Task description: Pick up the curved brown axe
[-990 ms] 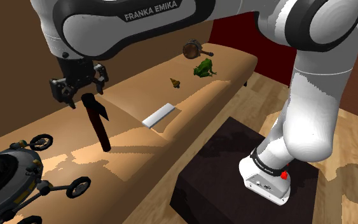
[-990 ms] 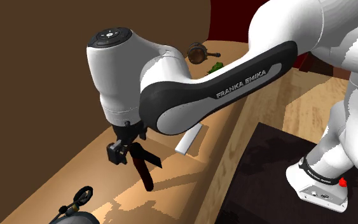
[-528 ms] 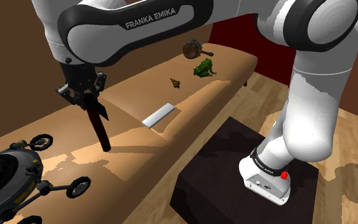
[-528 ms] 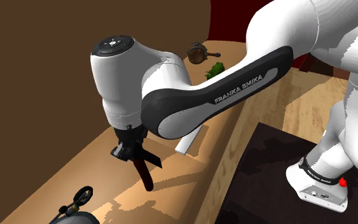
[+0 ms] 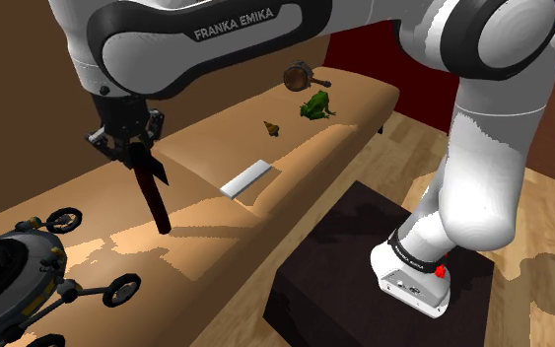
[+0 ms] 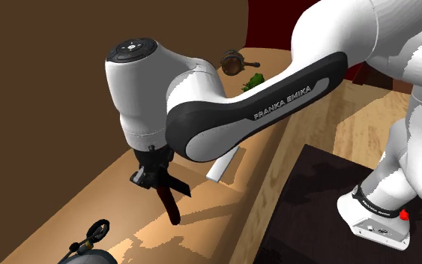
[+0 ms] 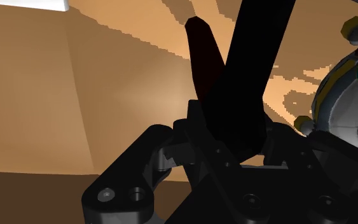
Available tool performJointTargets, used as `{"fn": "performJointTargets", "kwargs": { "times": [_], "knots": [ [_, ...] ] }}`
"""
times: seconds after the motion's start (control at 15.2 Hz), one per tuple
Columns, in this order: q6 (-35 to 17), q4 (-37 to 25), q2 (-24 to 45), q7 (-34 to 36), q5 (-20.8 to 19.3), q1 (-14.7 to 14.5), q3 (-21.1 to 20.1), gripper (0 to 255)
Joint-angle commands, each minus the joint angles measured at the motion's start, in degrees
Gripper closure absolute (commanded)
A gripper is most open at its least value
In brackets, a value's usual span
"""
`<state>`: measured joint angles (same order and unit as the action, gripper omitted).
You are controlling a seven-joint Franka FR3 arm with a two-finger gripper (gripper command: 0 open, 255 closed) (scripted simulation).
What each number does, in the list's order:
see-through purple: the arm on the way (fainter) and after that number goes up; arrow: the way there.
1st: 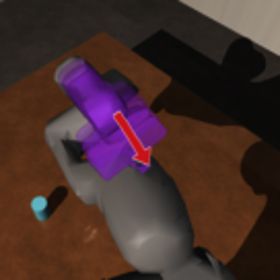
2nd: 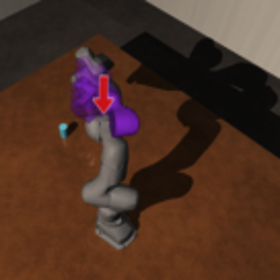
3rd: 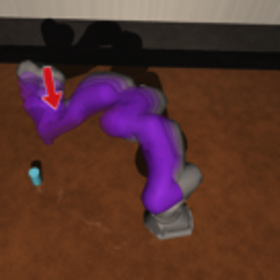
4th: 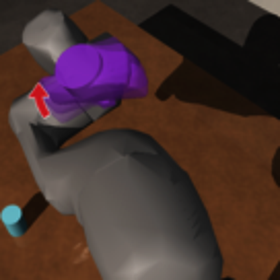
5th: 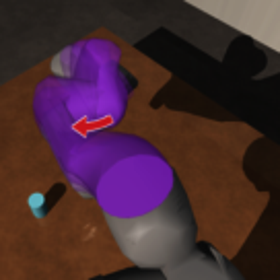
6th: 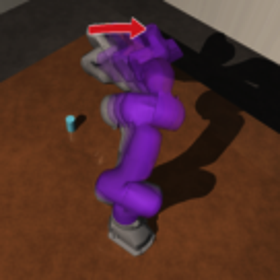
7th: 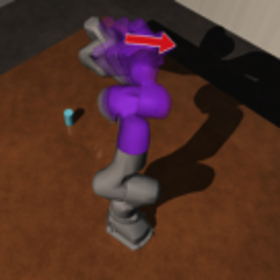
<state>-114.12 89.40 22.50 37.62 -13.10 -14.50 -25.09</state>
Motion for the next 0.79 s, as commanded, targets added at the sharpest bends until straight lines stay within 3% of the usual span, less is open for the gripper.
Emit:
{"fn": "performJointTargets", "kwargs": {
  "times": [0.0, 0.73],
  "knots": [
    [1.21, -0.86, -0.39, -0.18, 0.24, 0.0, -0.11, 255],
    [9.31, -8.43, -1.06, -1.08, 0.92, -0.53, -0.5, 255]
  ]
}}
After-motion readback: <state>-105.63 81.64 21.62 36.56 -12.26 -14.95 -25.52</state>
